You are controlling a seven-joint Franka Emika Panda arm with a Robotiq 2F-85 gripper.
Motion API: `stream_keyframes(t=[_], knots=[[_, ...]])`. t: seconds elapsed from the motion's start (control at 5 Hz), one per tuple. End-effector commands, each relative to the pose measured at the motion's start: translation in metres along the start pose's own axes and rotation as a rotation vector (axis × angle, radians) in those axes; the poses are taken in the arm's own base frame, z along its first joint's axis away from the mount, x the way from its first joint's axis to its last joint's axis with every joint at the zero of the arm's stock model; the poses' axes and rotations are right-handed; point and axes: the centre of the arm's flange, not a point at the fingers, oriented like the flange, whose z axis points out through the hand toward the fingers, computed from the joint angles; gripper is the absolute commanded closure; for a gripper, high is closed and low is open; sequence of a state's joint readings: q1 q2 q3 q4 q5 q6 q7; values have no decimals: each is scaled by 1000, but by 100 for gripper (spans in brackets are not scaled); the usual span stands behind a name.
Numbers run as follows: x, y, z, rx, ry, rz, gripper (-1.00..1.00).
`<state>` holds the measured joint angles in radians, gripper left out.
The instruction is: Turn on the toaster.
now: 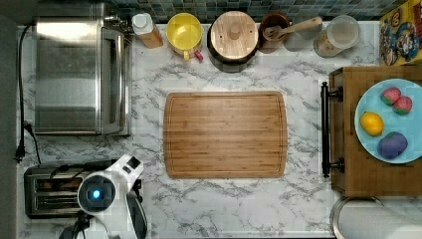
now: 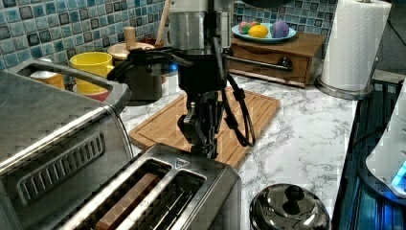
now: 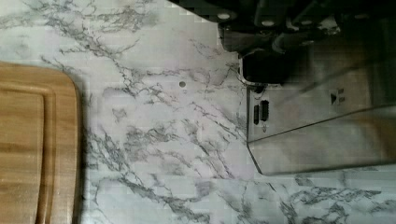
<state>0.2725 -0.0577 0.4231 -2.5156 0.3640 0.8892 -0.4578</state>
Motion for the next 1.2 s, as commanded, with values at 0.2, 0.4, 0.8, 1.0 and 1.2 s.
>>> stream_keyframes(t=[0.2,0.4,0.8,1.0,1.2], knots=[[-93,52,117,-203,-131,-109,100],[-93,52,117,-203,-131,-109,100],[-93,51,117,-203,-131,-109,100],[-93,51,117,-203,-130,-108,100],[-93,51,117,-203,-131,-109,100]])
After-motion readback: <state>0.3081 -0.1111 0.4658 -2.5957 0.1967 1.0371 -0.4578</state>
